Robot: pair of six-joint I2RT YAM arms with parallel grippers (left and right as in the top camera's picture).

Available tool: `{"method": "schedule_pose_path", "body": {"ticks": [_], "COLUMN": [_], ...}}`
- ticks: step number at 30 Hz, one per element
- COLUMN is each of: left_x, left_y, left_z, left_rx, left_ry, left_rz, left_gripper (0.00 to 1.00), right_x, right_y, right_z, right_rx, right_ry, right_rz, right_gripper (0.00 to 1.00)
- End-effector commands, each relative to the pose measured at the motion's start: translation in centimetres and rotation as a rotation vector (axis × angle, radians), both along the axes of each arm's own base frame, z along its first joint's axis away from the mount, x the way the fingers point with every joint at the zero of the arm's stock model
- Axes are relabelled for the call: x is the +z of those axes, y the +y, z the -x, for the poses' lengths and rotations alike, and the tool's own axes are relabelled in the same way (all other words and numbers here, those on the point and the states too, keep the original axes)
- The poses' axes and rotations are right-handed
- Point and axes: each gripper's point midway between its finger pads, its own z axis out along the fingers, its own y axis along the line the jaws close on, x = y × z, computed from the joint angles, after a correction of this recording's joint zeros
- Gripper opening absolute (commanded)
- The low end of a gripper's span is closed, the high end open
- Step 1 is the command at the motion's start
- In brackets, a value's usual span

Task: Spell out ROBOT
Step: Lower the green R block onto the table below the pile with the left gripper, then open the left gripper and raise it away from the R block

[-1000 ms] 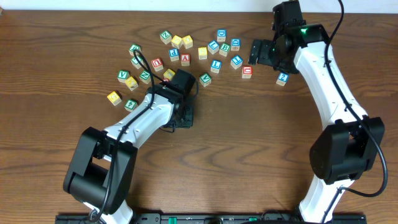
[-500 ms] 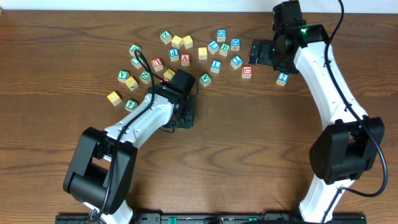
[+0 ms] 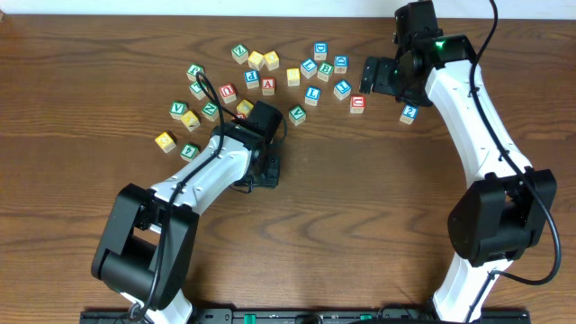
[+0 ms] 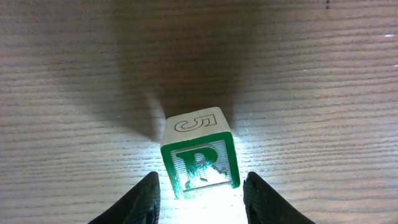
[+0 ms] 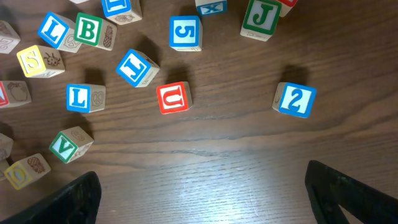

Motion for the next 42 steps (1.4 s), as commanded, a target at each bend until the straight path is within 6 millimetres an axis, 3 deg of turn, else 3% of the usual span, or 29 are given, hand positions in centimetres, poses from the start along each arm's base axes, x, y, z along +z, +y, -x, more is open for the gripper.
{"method": "schedule_pose_path", "body": {"ticks": [1,8,11,18,23,28,35,42], "left_x": [0.5,1.9,3.5,11.0,15.7,19.0,21.4,21.1], "left_y": [-0.1,-0.3,-0.6,0.5,3.6,6.6,8.9,9.7], "left_z": [-0.3,-0.8,-1.4,-4.2,-5.6,-6.5,-7.5,-7.2], "left_rx": [-0.012,-0.011,-0.018,0.04,0.126,0.185,0.243,0.261], "left_ry": [-0.013,-0.056,-0.099,-0.289,-0.358,-0.386,-0.433,-0.415], "left_rz": [0.006,0.026,0.044,0.125,0.137,0.121,0.119,0.11], "left_gripper": [0.43,0.43,0.44,0.52,0.52,0.52,0.52,0.52], "right_x": [0.4,0.4,0.4,0.4,0.4,0.4,0.4,0.4], "right_y": [0.5,0.5,0.5,0.5,0.5,0.5,0.5,0.5], "right_z": [-0.3,-0.3,-0.3,-0.3,-0.3,-0.3,-0.3,-0.3], "right_rx": [0.002,0.002,0.002,0.002,0.002,0.002,0.002,0.002], "right_ry": [-0.011,-0.011,-0.011,-0.011,-0.011,-0.011,-0.011,-0.012], "right_rz": [-0.004,-0.004,-0.004,-0.004,-0.004,-0.004,-0.004,-0.004], "right_gripper": [0.99,0.99,0.99,0.99,0.99,0.99,0.99,0.99]}}
